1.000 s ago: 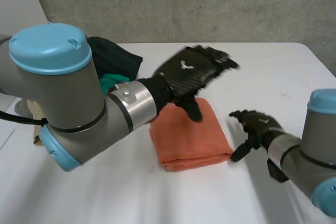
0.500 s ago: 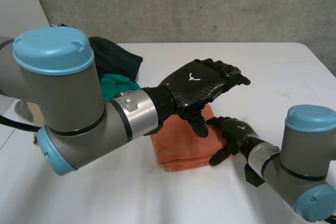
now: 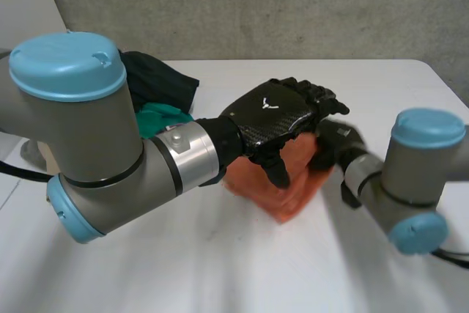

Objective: Fold the laundry.

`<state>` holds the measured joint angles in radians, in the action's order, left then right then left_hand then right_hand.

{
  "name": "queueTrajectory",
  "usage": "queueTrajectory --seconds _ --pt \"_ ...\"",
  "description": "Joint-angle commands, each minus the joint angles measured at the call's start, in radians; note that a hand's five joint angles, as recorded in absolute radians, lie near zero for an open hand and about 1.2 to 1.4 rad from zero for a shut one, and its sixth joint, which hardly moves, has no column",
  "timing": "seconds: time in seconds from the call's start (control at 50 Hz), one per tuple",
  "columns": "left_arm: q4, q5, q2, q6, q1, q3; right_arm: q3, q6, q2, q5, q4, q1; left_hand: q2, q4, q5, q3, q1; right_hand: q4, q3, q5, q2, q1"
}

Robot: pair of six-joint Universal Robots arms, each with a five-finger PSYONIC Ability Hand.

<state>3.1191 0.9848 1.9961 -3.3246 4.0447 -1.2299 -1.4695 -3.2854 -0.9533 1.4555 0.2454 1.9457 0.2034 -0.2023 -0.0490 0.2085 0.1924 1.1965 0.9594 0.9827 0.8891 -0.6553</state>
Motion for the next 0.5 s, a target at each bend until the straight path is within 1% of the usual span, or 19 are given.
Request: queueTrajectory --seconds 0.02,0.12,0.14,0.2,0.22,0.3,0.36,0.4,0.42,0.44,0.46,0.48,0.5 --pt "0.001 0.002 -0.031 0.002 0.013 0.003 0.262 -0.039 0.131 0.083 -0.011 -0.128 0.01 -0.011 0.01 0.005 0.021 0.2 0.437 0.239 0.507 -0.741" --pt "0.001 0.003 -0.046 0.004 0.016 0.009 0.455 -0.069 0.254 0.14 -0.035 -0.218 0.01 -0.011 0.01 0.005 0.021 0.2 0.437 0.239 0.507 -0.741" --pt "0.001 0.003 -0.052 0.004 0.016 0.01 0.518 -0.077 0.293 0.154 -0.056 -0.25 0.01 -0.011 0.01 0.005 0.021 0.2 0.437 0.239 0.507 -0.741" --pt "0.003 0.003 -0.06 0.004 0.016 0.012 0.621 -0.082 0.355 0.167 -0.098 -0.29 0.013 -0.014 0.007 0.008 0.024 0.2 0.437 0.239 0.507 -0.741" --pt "0.003 0.003 -0.063 0.004 0.016 0.013 0.69 -0.091 0.396 0.178 -0.118 -0.316 0.013 -0.014 0.007 0.008 0.024 0.2 0.437 0.239 0.507 -0.741" --pt "0.004 0.011 -0.065 0.004 0.016 0.021 0.842 -0.132 0.474 0.198 -0.156 -0.378 0.013 -0.014 0.007 0.008 0.024 0.2 0.437 0.239 0.507 -0.741" --pt "0.003 0.029 -0.065 0.002 0.011 0.021 0.877 -0.128 0.504 0.174 -0.195 -0.39 0.013 -0.014 0.007 0.008 0.024 0.2 0.437 0.239 0.507 -0.741" --pt "0.003 0.035 -0.063 0.004 0.01 0.02 0.874 -0.12 0.505 0.126 -0.219 -0.39 0.01 -0.011 0.01 0.005 0.021 0.2 0.437 0.239 0.507 -0.741" --pt "0.001 0.04 -0.063 0.002 0.01 0.018 0.862 -0.099 0.501 0.07 -0.239 -0.384 0.01 -0.011 0.01 0.005 0.021 0.09 0.327 0.13 0.398 -0.632" --pt "0.001 0.04 -0.063 0.002 0.01 0.018 0.853 -0.083 0.496 0.033 -0.254 -0.383 0.01 -0.011 0.01 0.005 0.021 -0.19 0.047 -0.151 0.118 -0.351" --pt "0.003 0.041 -0.062 0.002 0.008 0.014 0.838 -0.063 0.49 -0.004 -0.27 -0.383 0.01 -0.011 0.01 0.005 0.021 -0.495 -0.258 -0.456 -0.187 -0.046" --pt "0.003 0.041 -0.062 0.002 0.008 0.013 0.793 -0.015 0.455 -0.077 -0.294 -0.378 0.01 -0.011 0.01 0.005 0.021 -1.004 -0.767 -0.964 -0.696 0.462" --pt "0.003 0.041 -0.062 0.002 0.008 0.013 0.772 0.002 0.437 -0.107 -0.302 -0.378 0.01 -0.011 0.01 0.005 0.021 -1.022 -0.785 -0.983 -0.715 0.481"
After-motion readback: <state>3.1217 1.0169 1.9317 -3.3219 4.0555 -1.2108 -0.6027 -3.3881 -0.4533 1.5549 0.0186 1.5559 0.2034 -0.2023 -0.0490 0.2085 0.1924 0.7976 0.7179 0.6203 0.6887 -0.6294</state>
